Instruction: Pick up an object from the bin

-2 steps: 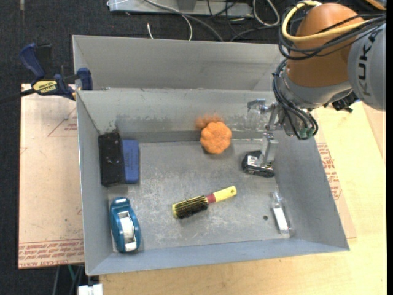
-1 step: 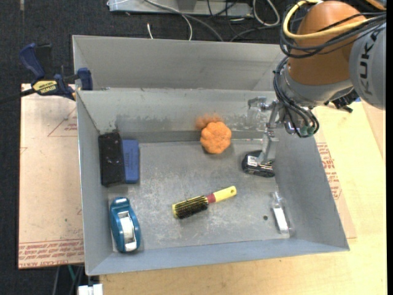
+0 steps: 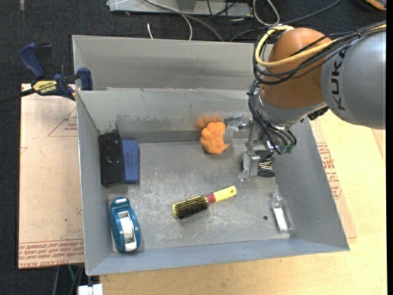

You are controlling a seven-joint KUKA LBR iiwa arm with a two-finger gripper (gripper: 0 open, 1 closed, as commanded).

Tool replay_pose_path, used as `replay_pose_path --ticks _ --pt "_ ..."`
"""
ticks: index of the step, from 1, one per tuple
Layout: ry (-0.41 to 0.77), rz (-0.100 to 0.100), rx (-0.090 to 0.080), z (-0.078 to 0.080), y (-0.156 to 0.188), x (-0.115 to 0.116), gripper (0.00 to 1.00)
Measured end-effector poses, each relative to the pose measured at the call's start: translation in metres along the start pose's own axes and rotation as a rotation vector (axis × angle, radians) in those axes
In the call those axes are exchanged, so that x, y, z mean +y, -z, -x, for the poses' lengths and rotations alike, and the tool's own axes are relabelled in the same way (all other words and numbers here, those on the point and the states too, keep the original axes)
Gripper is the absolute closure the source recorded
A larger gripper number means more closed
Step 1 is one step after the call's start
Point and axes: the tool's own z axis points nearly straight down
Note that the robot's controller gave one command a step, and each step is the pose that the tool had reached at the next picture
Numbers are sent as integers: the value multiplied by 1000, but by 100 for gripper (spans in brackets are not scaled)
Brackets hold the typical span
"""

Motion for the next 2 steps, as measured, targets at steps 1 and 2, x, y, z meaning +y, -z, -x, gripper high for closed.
replay_pose_path --ticks 1,2 --pt "226 -1 -5 19 -25 50 0" --pt "440 1 1 -3 -28 67 0"
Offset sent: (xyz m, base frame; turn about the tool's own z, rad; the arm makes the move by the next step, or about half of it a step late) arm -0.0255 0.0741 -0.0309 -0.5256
